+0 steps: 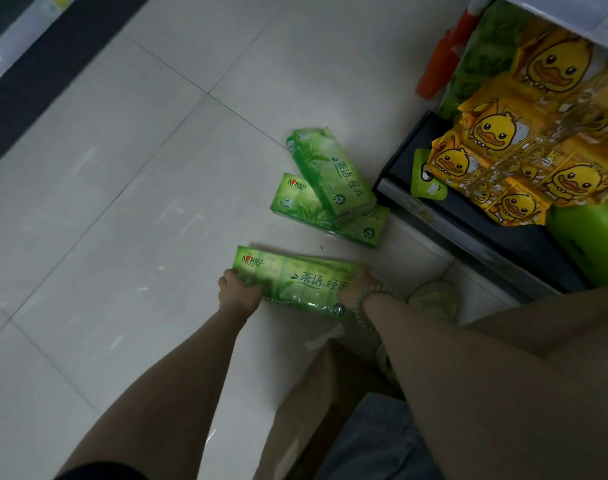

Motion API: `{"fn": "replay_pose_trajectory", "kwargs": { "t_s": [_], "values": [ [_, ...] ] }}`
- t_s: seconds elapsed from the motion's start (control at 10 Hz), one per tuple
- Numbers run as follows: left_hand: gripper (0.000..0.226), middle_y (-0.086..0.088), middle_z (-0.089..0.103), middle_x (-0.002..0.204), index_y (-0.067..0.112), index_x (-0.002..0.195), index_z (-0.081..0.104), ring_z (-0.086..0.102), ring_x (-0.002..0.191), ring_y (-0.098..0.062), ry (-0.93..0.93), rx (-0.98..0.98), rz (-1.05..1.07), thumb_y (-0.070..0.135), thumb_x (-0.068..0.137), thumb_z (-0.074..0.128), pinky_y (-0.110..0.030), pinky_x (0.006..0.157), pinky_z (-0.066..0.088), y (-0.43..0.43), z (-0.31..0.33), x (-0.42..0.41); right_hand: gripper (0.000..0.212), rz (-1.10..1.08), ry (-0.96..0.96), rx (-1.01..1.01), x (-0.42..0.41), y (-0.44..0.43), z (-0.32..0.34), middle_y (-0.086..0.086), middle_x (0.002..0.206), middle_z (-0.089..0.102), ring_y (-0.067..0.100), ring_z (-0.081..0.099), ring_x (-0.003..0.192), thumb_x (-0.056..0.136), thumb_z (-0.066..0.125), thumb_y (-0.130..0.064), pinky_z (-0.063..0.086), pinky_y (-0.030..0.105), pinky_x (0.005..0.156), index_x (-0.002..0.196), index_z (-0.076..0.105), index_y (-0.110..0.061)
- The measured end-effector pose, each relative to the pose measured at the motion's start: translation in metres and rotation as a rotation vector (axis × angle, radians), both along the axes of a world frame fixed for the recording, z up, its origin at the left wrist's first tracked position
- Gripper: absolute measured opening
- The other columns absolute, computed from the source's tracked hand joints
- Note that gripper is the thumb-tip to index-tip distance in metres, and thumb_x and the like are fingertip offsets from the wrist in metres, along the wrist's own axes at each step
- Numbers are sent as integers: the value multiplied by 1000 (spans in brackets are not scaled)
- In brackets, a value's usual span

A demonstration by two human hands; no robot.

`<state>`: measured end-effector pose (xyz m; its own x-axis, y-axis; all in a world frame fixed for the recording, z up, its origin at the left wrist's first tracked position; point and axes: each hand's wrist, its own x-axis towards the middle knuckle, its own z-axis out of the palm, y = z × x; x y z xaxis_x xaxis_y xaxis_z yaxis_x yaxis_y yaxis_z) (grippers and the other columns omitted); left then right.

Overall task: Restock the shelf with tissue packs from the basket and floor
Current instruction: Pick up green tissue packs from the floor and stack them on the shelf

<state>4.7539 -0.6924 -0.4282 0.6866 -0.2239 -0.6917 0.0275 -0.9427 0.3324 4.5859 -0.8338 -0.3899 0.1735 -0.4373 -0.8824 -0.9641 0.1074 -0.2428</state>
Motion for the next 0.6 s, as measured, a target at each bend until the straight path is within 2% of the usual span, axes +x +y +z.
{"fn": "replay_pose_trajectory", "kwargs": {
  "t_s": [0.1, 0.2, 0.4, 0.5, 0.6],
  "values": [
    [59, -14, 37, 130, 1, 132, 35, 41, 97, -23, 44, -40, 92, 11, 82, 64, -31, 79, 37, -1, -1, 4, 62, -115, -9, 3, 8, -1, -5, 18, 145, 35, 28, 36, 132, 89, 60, -11, 32, 30, 102, 141, 29, 1],
    [64, -14, 41, 131, 2, 132, 37, 46, 98, -24, 81, -77, 130, 18, 77, 66, -33, 78, 40, 1, -3, 10, 57, -164, -23, 77, 18, -1, -10, 20, 145, 35, 28, 36, 133, 91, 57, -11, 31, 30, 103, 140, 31, 4],
    [60, -12, 51, 123, 3, 136, 35, 48, 96, -23, 109, -70, 140, 14, 85, 65, -32, 78, 40, 1, -7, 17, 47, -154, 15, 146, 32, 6, -6, 22, 145, 35, 29, 34, 135, 97, 47, -11, 28, 30, 103, 136, 34, 10],
    [71, -4, 44, 115, 6, 144, 23, 45, 98, -23, 137, -66, 153, 15, 87, 63, -32, 81, 37, -1, -9, 18, 31, -158, 3, 151, 24, 14, -44, 19, 131, 50, 28, 48, 121, 94, 50, -16, 36, 29, 93, 117, 54, 4],
    [65, -5, 47, 114, 7, 141, 28, 46, 97, -23, 137, -65, 149, 14, 87, 62, -32, 80, 38, -4, -9, 18, 22, -176, 9, 75, 20, 16, -56, 14, 106, 59, 22, 57, 101, 85, 55, -18, 46, 29, 90, 98, 57, 0]
  ]
}}
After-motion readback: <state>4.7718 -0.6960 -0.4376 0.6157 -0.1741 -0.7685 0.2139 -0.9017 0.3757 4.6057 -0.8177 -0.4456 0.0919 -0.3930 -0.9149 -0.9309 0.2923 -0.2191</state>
